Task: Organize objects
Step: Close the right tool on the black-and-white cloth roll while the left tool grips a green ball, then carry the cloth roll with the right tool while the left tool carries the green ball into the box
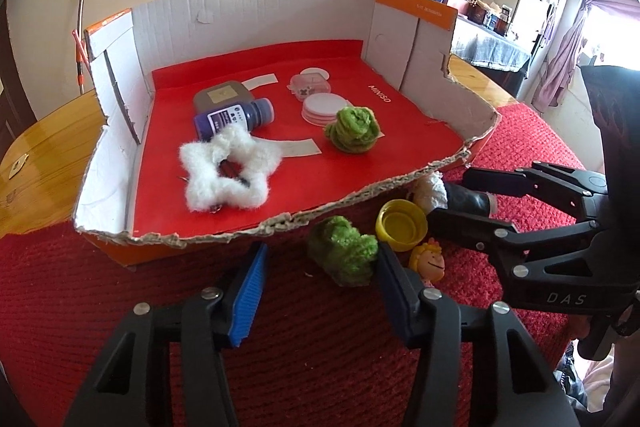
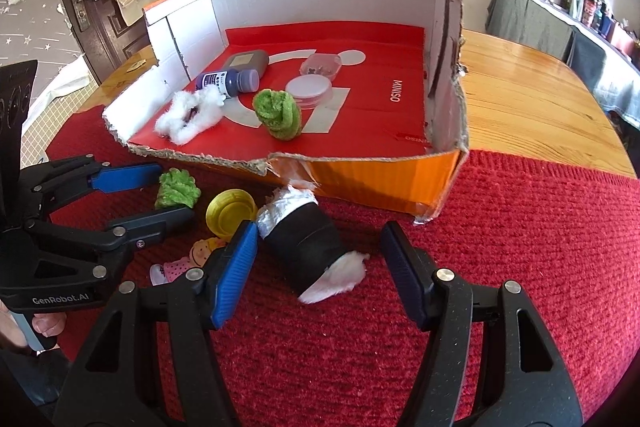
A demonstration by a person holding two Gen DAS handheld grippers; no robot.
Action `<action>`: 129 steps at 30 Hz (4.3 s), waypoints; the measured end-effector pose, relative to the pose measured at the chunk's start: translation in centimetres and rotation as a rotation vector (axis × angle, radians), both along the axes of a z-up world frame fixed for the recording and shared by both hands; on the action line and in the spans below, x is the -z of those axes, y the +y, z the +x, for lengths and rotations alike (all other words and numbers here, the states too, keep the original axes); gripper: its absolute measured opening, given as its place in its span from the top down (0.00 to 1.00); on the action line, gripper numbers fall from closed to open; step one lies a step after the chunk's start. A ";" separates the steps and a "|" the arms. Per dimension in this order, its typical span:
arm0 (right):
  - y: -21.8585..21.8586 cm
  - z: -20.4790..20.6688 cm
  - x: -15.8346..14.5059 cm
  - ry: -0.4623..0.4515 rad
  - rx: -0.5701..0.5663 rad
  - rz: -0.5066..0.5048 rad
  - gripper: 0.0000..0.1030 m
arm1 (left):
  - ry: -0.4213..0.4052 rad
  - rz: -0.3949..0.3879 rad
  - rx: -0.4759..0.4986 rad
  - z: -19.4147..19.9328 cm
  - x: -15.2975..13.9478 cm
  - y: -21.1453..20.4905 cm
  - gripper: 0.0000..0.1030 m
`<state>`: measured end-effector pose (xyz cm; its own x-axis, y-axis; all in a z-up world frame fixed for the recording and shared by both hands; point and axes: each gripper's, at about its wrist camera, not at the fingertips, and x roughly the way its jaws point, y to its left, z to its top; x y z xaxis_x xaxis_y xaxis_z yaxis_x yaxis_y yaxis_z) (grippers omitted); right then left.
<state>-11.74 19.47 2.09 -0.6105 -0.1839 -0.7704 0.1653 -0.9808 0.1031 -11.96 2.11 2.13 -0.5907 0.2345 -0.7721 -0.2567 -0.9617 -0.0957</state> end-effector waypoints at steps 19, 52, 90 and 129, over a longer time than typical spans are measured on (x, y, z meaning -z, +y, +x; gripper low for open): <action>-1.0 1.0 -0.2 -0.008 -0.046 -0.003 0.68 | 0.015 0.006 0.044 0.7 -0.1 0.8 0.72; -3.6 3.7 -3.5 0.052 -0.134 -0.076 0.68 | 0.082 0.073 0.022 3.5 -3.3 -1.2 0.72; -2.7 -0.5 -6.7 0.111 -0.119 -0.072 0.68 | 0.096 0.089 0.005 -1.4 -5.5 -2.1 0.72; -1.2 -7.4 -2.7 -0.011 -0.039 0.051 0.68 | -0.010 0.068 0.042 -7.4 -1.7 -0.5 0.72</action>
